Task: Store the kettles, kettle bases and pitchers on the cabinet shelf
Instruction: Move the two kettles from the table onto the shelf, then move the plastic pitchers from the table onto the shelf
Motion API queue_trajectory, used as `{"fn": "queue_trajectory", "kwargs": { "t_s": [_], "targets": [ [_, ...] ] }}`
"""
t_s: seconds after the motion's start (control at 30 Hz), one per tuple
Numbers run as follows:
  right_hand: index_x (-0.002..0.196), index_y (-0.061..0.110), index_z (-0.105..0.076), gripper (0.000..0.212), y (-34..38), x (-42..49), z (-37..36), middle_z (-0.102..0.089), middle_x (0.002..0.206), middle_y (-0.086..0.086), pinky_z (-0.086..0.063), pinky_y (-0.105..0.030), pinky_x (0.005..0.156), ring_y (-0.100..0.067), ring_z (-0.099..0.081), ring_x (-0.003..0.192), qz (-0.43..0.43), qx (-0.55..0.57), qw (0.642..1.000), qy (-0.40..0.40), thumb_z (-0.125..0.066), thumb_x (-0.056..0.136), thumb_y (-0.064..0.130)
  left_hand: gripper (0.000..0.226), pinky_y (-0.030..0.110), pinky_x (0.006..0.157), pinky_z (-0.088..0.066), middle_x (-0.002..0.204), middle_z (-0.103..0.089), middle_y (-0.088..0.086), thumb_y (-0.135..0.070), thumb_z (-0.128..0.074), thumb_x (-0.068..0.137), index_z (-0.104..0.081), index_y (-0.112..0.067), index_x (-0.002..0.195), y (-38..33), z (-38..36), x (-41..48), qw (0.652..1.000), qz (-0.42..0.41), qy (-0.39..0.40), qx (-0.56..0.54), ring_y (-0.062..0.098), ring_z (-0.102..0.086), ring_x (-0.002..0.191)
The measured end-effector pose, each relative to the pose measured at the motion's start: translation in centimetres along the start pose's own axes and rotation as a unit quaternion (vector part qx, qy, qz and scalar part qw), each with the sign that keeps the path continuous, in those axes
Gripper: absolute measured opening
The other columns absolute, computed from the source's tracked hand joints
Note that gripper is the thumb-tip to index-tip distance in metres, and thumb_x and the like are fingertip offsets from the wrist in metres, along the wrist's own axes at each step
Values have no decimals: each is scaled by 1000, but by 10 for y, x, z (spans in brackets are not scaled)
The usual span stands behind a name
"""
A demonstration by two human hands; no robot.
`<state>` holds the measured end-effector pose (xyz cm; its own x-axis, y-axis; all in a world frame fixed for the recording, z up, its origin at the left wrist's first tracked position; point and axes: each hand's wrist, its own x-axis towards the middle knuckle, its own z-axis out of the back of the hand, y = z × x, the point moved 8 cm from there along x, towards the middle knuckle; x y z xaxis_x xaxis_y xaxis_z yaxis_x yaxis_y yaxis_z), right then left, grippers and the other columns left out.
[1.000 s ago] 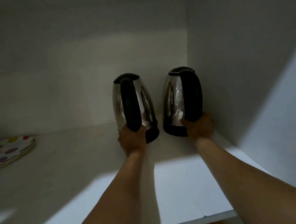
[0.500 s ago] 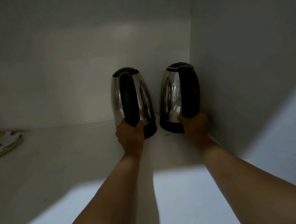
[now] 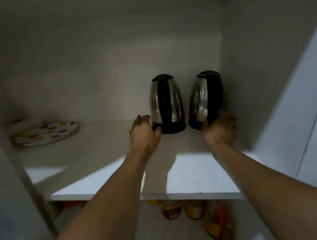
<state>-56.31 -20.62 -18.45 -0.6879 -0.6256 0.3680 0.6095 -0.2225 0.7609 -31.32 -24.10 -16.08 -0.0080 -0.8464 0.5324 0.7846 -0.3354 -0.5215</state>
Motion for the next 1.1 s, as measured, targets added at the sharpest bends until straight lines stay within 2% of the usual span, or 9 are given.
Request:
{"fn": "queue_trajectory", "kwargs": {
  "t_s": [0.07, 0.17, 0.23, 0.33, 0.47, 0.6, 0.77, 1.1],
  "targets": [
    [142, 11, -41, 61, 30, -35, 10, -41, 142, -27, -40, -52, 99, -48, -43, 125, 82, -13, 996, 8, -60, 91, 39, 64, 51, 114, -28, 155, -32, 15, -39, -52, 95, -33, -9, 148, 7, 38, -30, 996, -9, -6, 84, 30, -28, 144],
    [150, 19, -35, 60, 77, -113, 10, -24, 160, -19, -28, -56, 113, -44, -24, 143, 181, -25, 980, 79, -44, 99, 49, 72, 61, 116, -10, 164, -8, 11, -48, -43, 97, -15, -14, 155, 31, 103, -87, 986, -10, -19, 166, 29, -5, 151],
    [154, 26, -27, 60, 108, -181, 10, -13, 166, -12, -20, -59, 118, -41, -13, 149, 243, -20, 962, 128, -36, 101, 52, 73, 63, 116, -6, 165, -3, 9, -50, -40, 97, -11, -18, 156, 53, 156, -134, 977, 9, -44, 207, 29, -2, 152],
    [154, 33, -24, 59, 155, -287, 9, -8, 167, -8, -14, -63, 118, -40, -10, 151, 329, -5, 926, 186, -32, 100, 54, 74, 64, 114, -3, 165, 1, 7, -54, -35, 98, -5, -21, 157, 92, 237, -207, 961, 65, -55, 261, 28, 2, 152],
    [156, 40, -17, 60, 215, -429, 5, -2, 169, -7, -8, -63, 119, -39, -5, 153, 394, 29, 874, 283, -31, 100, 57, 75, 66, 114, -3, 166, 2, 6, -54, -36, 97, -5, -21, 157, 153, 356, -314, 925, 173, -82, 329, 29, 1, 152],
    [156, 41, -17, 60, 264, -579, 11, 0, 169, -6, -7, -64, 119, -38, -3, 153, 462, 63, 804, 369, -31, 100, 58, 75, 67, 114, -3, 166, 3, 6, -54, -34, 99, -2, -19, 157, 197, 460, -431, 874, 285, -109, 377, 32, 2, 152],
    [157, 40, -15, 59, 299, -750, 29, 3, 169, -5, -6, -64, 118, -36, -1, 154, 537, 93, 703, 457, -27, 102, 57, 77, 69, 112, -5, 166, 2, 6, -55, -33, 99, -1, -18, 158, 233, 559, -568, 794, 422, -145, 414, 33, -1, 152],
    [155, 36, -20, 57, 308, -1023, 31, -7, 167, -5, -19, -62, 114, -35, -13, 151, 612, 109, 522, 584, -29, 102, 53, 71, 68, 112, -10, 165, -1, 5, -50, -33, 101, -6, -16, 157, 307, 655, -772, 658, 604, -198, 404, 32, -5, 151]
  ]
}}
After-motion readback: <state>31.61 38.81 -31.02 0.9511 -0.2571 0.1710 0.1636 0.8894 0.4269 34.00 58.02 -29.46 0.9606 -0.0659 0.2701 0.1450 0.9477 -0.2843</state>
